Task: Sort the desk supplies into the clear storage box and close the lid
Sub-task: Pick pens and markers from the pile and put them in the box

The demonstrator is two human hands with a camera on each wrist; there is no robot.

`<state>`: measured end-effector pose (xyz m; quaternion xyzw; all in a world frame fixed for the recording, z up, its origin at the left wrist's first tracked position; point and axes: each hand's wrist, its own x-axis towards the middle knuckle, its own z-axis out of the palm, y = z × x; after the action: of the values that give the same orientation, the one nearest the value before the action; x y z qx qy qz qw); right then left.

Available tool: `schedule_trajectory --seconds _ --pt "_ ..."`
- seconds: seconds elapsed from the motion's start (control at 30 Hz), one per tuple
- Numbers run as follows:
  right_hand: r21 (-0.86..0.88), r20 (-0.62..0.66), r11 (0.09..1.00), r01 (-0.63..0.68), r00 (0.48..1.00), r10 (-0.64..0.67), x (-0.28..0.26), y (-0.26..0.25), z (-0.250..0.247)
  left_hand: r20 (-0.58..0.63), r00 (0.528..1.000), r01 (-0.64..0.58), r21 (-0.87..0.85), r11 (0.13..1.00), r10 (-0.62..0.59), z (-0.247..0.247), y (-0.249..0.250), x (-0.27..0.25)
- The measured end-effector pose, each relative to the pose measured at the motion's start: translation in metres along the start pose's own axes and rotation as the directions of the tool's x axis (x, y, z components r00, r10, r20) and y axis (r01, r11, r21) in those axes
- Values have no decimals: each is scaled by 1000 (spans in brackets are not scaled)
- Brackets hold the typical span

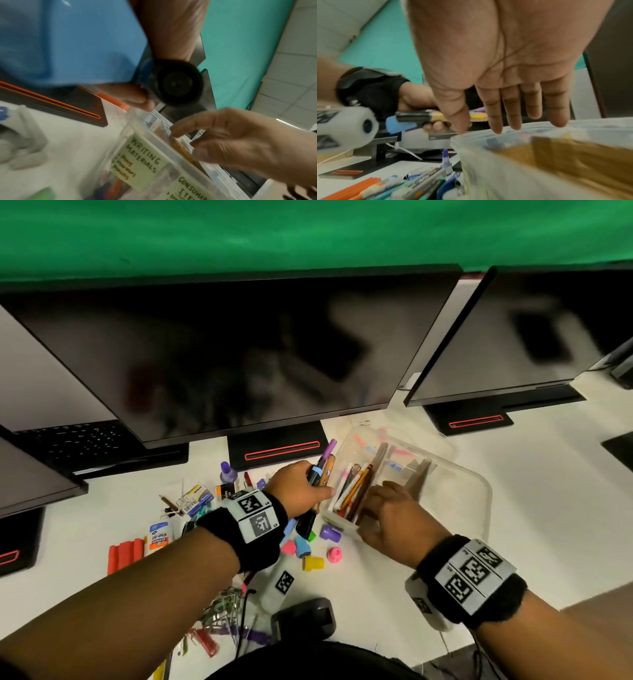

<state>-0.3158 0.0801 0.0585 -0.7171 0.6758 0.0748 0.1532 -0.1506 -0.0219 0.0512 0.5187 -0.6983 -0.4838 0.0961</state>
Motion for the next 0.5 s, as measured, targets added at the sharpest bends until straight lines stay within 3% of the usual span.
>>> schedule_trajectory --seconds 0.1,0.2,0.4,0.5 --pt "-6 109 1000 2 994 -1 -18 16 17 -13 999 -45 116 992 47 16 16 9" --pt "-46 134 998 -34 990 40 -28 17 34 -4 998 -66 194 979 68 33 30 18" --pt "-90 -119 996 -6 993 -5 -30 16 54 -11 996 -75 383 921 86 53 50 44" --pt "-60 -139 998 -10 990 1 -33 12 58 9 999 -42 437 898 42 59 52 53"
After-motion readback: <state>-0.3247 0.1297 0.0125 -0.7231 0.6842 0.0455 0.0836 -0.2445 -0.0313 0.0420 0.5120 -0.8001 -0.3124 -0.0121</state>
